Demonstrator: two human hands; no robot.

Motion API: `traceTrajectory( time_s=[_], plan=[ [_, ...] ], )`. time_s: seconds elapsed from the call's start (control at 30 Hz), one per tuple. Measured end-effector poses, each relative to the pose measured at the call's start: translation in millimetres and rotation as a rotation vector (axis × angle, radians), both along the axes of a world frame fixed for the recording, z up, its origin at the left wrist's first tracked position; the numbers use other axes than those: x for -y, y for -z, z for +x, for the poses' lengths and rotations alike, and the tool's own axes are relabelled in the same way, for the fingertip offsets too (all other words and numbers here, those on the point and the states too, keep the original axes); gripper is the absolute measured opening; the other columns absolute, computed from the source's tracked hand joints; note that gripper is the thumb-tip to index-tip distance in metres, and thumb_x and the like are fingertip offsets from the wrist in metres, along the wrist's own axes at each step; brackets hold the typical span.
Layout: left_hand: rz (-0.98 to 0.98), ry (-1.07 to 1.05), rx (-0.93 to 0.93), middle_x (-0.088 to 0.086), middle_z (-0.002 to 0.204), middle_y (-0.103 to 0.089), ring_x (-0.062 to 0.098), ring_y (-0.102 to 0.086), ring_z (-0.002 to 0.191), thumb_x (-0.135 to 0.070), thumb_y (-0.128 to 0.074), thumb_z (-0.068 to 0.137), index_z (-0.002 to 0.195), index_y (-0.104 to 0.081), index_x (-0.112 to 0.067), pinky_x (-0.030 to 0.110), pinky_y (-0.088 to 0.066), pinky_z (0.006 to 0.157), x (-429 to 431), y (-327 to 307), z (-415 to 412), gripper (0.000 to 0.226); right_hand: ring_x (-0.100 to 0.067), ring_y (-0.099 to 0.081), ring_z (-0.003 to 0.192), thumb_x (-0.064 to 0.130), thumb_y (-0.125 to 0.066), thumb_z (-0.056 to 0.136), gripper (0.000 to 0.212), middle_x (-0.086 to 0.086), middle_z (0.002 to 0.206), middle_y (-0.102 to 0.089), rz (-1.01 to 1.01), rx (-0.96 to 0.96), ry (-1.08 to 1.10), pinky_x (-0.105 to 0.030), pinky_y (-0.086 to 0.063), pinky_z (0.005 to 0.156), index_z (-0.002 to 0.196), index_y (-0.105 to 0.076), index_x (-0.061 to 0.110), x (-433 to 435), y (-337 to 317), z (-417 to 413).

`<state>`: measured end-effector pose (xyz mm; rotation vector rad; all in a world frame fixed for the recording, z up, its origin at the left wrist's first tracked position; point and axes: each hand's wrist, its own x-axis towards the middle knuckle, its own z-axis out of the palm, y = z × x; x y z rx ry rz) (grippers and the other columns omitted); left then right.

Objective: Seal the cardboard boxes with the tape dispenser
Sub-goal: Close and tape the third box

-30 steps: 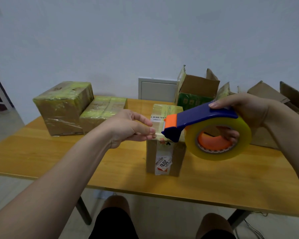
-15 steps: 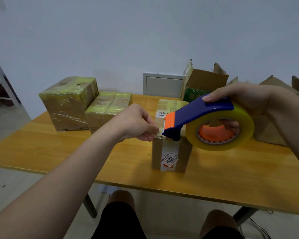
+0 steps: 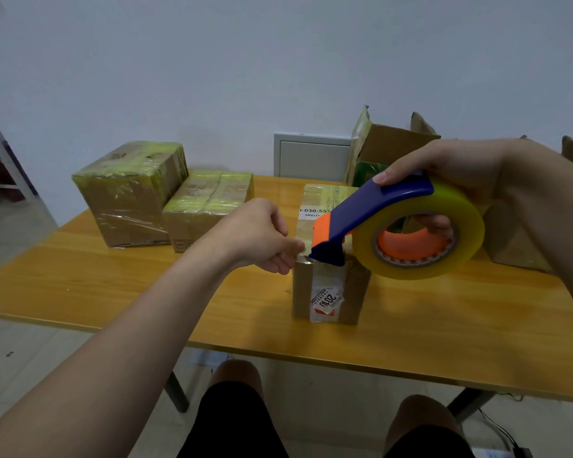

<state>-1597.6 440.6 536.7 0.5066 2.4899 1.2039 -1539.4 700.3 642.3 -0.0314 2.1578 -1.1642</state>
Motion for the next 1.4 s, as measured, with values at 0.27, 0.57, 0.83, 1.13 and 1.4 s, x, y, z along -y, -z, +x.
traceTrajectory(
  time_s=[0.27,0.57,0.83,1.13,1.4],
  plan=[
    [-0.293,-0.025,-0.389,0.004,0.106,-0.074,0.027,-0.069,0.093,-0.013,-0.055,0.095,0.123,-0.057,-0.021,0.039,-0.058,0.075,-2.8,6.6,-24.0,0.03,-0.025,-0.061,0.044,0.046,-0.068,0.081,0.06,-0.02,0.058,-0.063,0.008,0.001,0.022,-0.032,-0.056,0.051,0.112,-0.07,-0.005,-1.7,-0.9,-1.1],
    [0.142,0.037,-0.276,0.001,0.153,-0.052,0.007,-0.048,0.129,-0.022,-0.037,0.113,0.148,-0.054,-0.019,0.017,-0.039,0.096,-64.1,34.8,-38.2,0.039,-0.024,-0.064,0.046,0.048,-0.064,0.079,0.062,-0.02,0.061,-0.066,-0.008,0.033,0.0,-0.032,-0.058,0.05,0.113,-0.07,-0.003,-8.8,-0.1,-4.0],
    [-0.054,0.055,-0.426,-0.001,0.16,-0.046,0.021,-0.044,0.146,-0.035,-0.037,0.113,0.149,-0.055,-0.023,0.042,-0.039,0.116,-60.8,37.9,-45.3,0.042,-0.015,-0.072,0.066,0.049,-0.051,0.098,0.045,-0.004,0.076,-0.077,-0.196,0.112,-0.203,-0.029,-0.06,0.071,0.104,-0.08,0.015,-34.5,12.3,-1.8],
    [-0.303,0.072,-0.543,-0.009,0.146,-0.059,0.02,-0.057,0.128,-0.088,-0.035,0.088,0.146,-0.051,-0.03,0.047,-0.051,0.101,-63.4,29.9,-38.5,0.083,-0.023,-0.064,0.05,0.042,-0.073,0.088,0.056,-0.016,0.062,-0.067,-0.339,0.109,0.029,-0.036,-0.056,0.054,0.123,-0.067,-0.001,-106.1,39.1,31.0],
    [-0.489,0.098,-0.61,-0.003,0.141,-0.061,0.024,-0.056,0.123,-0.106,-0.025,0.067,0.146,-0.048,-0.032,0.04,-0.046,0.084,-66.5,21.9,-38.2,0.111,-0.021,-0.06,0.047,0.051,-0.079,0.074,0.053,-0.014,0.06,-0.064,-0.144,-0.02,0.062,-0.033,-0.055,0.052,0.105,-0.078,0.008,-90.8,37.8,37.3]
  ],
)
